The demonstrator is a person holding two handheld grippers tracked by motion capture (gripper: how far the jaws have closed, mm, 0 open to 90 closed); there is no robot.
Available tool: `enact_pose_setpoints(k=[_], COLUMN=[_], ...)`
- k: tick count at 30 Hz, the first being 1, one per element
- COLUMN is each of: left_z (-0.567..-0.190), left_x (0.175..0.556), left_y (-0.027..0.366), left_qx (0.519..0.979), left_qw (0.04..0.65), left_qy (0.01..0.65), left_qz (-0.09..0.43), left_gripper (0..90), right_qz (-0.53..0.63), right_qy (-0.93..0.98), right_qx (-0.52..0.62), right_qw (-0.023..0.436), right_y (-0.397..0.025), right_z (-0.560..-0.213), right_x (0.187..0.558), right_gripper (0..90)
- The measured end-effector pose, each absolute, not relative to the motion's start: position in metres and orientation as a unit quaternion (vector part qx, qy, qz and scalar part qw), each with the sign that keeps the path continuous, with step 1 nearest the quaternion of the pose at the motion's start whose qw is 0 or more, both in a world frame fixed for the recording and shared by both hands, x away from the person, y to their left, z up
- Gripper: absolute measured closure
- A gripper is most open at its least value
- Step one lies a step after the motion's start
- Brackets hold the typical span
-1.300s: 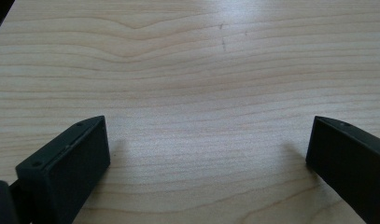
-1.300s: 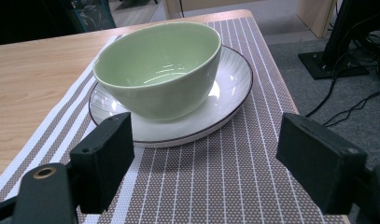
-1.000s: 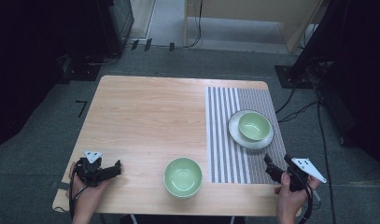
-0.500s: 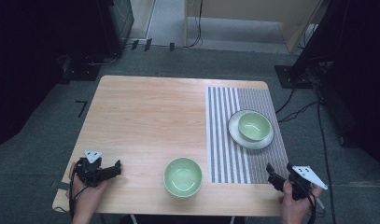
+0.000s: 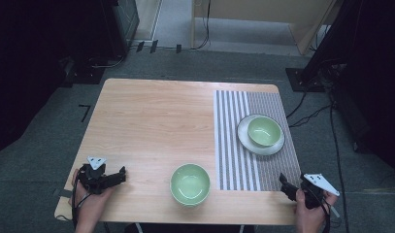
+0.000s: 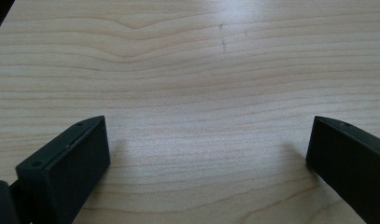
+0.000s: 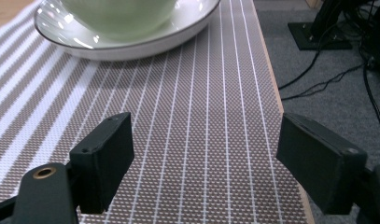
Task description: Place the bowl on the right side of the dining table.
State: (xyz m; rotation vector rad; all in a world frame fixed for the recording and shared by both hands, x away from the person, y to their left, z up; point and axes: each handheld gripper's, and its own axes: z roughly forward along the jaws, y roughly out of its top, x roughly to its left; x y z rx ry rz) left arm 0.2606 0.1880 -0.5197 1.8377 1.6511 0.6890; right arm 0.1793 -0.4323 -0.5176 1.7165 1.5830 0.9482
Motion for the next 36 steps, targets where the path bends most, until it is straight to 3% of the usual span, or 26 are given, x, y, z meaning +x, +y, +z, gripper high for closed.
enact_pose_setpoints(k=[36], left_z=[-0.520], left_x=[0.261], left_y=[0.188], left_qx=[0.687], left_qw=[0.284], left_qy=[0.617], left_qz=[0.258], left_gripper=[0.0], right_qz=[0.301], right_qy=[0.636], right_qx=[0.651], right_qw=[0.285], right_y=[-0.426], right_z=[-0.524], right_x=[0.191], right_gripper=[19.5])
